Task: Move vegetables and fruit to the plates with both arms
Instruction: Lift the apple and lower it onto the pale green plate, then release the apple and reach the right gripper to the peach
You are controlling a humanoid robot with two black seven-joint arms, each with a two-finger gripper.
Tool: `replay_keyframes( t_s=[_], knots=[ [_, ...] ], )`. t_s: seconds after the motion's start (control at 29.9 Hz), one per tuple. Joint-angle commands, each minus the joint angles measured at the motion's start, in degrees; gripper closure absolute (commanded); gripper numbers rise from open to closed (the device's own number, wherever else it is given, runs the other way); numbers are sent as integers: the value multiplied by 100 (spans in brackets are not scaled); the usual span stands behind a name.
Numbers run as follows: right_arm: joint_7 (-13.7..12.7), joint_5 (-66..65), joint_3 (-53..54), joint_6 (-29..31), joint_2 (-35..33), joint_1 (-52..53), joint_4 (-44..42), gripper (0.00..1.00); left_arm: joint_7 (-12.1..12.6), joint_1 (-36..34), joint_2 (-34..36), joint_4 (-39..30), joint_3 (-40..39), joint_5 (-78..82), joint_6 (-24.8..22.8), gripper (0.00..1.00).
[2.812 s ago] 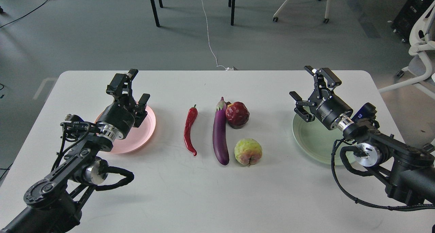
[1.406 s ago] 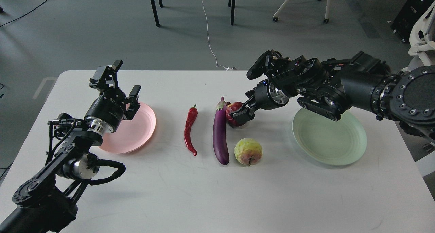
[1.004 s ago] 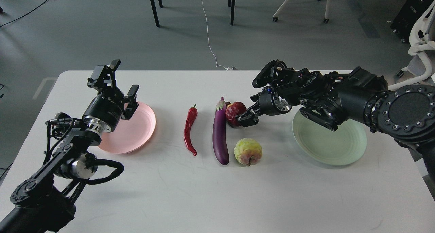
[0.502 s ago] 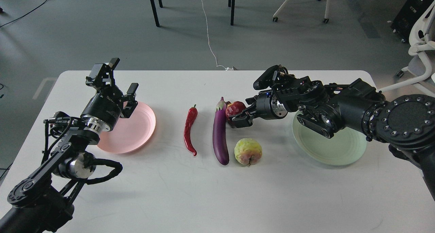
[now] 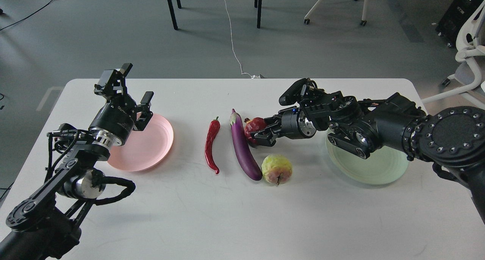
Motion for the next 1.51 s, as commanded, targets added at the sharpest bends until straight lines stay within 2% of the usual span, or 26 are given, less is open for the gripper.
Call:
replay_keyframes(
  t_s=[0.0, 0.3, 0.47, 0.67, 0.77, 0.84, 0.87, 0.94, 0.97, 1.31, 1.47],
  knots=[
    [-1, -37, -60, 40, -423, 366, 472, 66, 0, -2, 22, -40, 0, 0, 9, 1],
    [-1, -660, -674, 75, -2277, 1667, 1650, 66, 9, -2, 22, -110, 9, 0, 0, 1],
    [-1, -1250, -789, 93, -3060, 1669, 1880, 65, 9, 7, 22, -155, 27, 0, 9, 1],
    [-1, -1250, -1044, 93, -3412, 1256, 1845, 62, 18, 7, 22, -155, 62, 9, 0, 1],
    [-1, -1250, -1035, 93, -3570, 1019, 1845, 54, 18, 24, 22, -155, 62, 9, 0, 1],
    [-1, -1250, -1018, 84, -3632, 895, 1827, 45, 18, 33, 22, -155, 62, 9, 0, 1],
    [-1, -1250, -1009, 75, -3650, 860, 1810, 39, 18, 33, 22, -155, 62, 9, 0, 1],
    [-1, -1242, -974, 40, -3650, 825, 1757, 16, 18, 33, 13, -155, 71, 9, 0, 1],
    [-1, -1242, -922, 40, -3650, 825, 1739, 8, 18, 33, 13, -155, 79, 18, 0, 1],
    [-1, -1215, -737, 58, -3562, 1052, 2002, 4, 18, 42, 13, -155, 106, 18, -9, 1],
    [-1, -979, -649, 84, -3536, 1553, 3248, 4, 9, 69, 4, -155, 106, 18, -17, 1]
  ],
)
